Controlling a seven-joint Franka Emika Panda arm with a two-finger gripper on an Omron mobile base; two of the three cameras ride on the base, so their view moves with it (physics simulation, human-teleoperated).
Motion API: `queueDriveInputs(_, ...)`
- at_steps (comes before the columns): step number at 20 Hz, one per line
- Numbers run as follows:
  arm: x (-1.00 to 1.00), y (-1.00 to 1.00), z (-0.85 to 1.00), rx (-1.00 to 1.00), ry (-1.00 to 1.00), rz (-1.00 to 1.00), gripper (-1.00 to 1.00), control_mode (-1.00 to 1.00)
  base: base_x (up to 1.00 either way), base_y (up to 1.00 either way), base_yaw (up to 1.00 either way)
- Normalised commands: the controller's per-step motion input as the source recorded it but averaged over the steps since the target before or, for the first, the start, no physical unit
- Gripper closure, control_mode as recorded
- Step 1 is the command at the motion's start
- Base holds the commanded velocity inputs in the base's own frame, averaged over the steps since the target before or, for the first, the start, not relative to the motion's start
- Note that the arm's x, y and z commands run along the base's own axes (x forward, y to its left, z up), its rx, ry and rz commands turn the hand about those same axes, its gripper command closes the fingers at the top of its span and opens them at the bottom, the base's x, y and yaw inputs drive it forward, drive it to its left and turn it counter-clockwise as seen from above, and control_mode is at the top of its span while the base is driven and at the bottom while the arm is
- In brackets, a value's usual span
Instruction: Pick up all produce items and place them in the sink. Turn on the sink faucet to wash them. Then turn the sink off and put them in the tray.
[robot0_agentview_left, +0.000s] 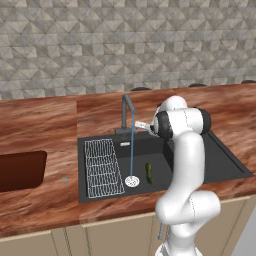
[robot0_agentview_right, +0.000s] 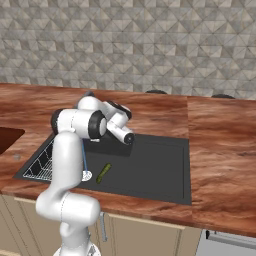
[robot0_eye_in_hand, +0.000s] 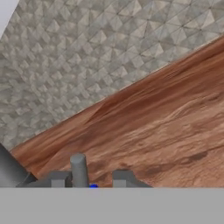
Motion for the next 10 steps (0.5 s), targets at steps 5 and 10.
queueDriveInputs(5,0.13,0.08,0.0,0.0,-0.03,0.11,1.0,-1.0,0.0,0.0,0.0)
queueDriveInputs(10,0.3,0.15,0.04,0.0,-0.06,0.18,1.0,-1.0,0.0,0.0,0.0)
